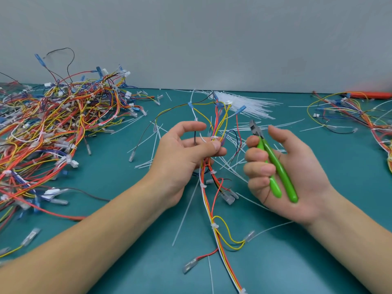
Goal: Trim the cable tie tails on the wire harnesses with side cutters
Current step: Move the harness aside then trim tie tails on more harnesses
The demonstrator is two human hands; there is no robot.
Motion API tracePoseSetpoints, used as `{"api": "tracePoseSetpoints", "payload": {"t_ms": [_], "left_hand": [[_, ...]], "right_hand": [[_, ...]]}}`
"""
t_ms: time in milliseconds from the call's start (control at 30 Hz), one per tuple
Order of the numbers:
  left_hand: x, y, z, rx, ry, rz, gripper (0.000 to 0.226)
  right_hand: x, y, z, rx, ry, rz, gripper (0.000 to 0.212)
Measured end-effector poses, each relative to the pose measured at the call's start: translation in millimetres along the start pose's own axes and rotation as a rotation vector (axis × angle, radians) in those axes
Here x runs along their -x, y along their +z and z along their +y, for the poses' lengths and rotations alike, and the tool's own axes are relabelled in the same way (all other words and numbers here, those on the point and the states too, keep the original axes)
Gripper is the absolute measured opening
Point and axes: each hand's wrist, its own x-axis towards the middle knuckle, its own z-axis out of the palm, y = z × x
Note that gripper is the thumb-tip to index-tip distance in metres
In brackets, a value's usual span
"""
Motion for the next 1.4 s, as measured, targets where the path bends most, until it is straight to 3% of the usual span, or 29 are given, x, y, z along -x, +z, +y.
{"api": "tracePoseSetpoints", "payload": {"t_ms": [133,233,467,600,967,1233,1300,1400], "left_hand": [[-7.6,-8.1,-9.0,0.01,0.041,0.046,0.06],[-6.2,-6.2,-7.7,0.015,0.026,0.051,0.065],[-4.2,-7.8,-5.1,-0.06,0.055,-0.033,0.034],[-5.1,-7.9,-3.6,-0.015,0.028,-0.087,0.042],[-3.1,-5.8,-7.9,-0.214,0.144,-0.167,0.037],[1.9,0.0,-16.4,-0.454,0.204,-0.293,0.024],[0.3,0.7,-14.4,-0.514,0.169,-0.268,0.028],[-3.3,0.0,-9.9,-0.396,0.008,-0.175,0.036]], "right_hand": [[0.6,-3.8,-3.8,-0.018,-0.073,0.014,0.047],[1.7,-0.4,-2.2,0.091,-0.143,0.01,0.043],[2.8,6.1,2.8,0.254,-0.184,-0.012,0.028],[2.8,6.0,5.3,0.277,-0.17,0.004,0.028],[-2.0,-3.8,2.0,0.314,-0.489,0.111,0.028],[-4.8,-6.5,4.9,0.398,-0.457,0.164,0.041],[-5.6,-8.9,3.0,0.412,-0.424,0.172,0.045],[-7.5,-12.4,3.4,0.423,-0.406,0.194,0.047]]}}
